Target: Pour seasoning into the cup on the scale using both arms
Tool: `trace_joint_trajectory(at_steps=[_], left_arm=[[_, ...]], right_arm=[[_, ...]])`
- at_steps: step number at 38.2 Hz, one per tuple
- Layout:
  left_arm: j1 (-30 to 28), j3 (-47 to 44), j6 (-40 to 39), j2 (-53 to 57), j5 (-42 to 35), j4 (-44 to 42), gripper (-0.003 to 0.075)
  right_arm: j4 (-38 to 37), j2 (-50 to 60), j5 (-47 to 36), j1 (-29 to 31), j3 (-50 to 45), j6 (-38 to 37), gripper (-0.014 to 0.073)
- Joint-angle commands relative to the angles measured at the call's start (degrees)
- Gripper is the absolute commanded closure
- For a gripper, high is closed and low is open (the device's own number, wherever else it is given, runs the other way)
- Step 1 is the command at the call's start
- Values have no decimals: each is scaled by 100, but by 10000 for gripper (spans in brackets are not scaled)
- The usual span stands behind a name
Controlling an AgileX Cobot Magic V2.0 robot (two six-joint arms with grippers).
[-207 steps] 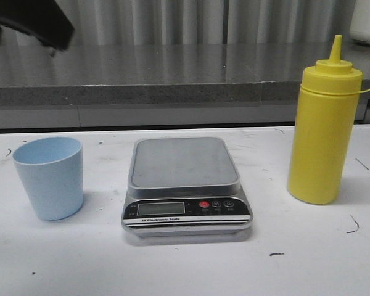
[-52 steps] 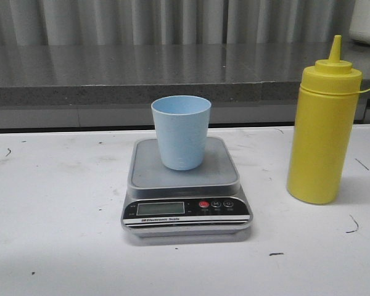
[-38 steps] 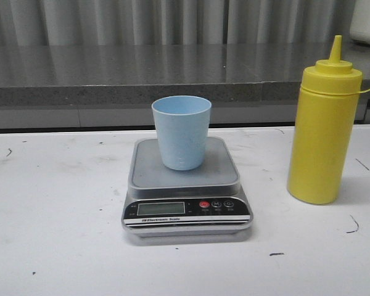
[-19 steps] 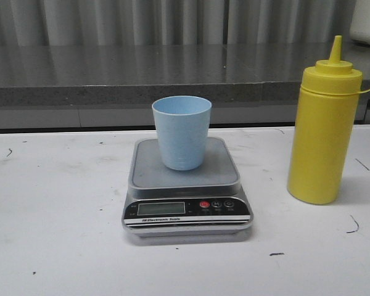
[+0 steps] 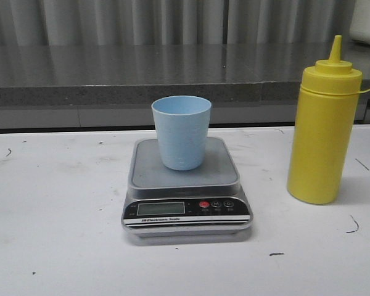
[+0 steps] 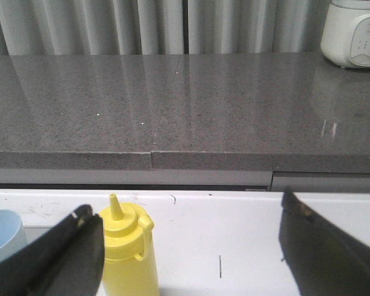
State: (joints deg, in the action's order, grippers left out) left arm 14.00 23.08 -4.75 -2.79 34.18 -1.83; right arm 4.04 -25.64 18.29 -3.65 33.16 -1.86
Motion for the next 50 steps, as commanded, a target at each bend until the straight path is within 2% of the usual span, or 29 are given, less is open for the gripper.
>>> trace_joint_trajectory(at_steps=[1, 19, 26, 32, 42, 50], left_arm=[[-8, 142, -66, -69, -408, 53, 740], [-8, 142, -66, -69, -408, 53, 740], [-8, 142, -66, -69, -408, 53, 740], [-8, 142, -66, -69, -408, 53, 740], [-8, 142, -66, -69, -408, 53, 740], [-8, 142, -66, -69, -408, 53, 740]], right_arm=[[-63, -64, -500, 11, 213, 56, -7], [-66, -90, -683, 11, 213, 81, -7], [-70, -782, -744, 11, 213, 244, -7], [-223, -1489, -1541, -33, -178, 253, -7], [-231, -2024, -3711, -543, -1670, 186, -7], [-231, -3094, -4095, -1168, -1901, 147, -7]])
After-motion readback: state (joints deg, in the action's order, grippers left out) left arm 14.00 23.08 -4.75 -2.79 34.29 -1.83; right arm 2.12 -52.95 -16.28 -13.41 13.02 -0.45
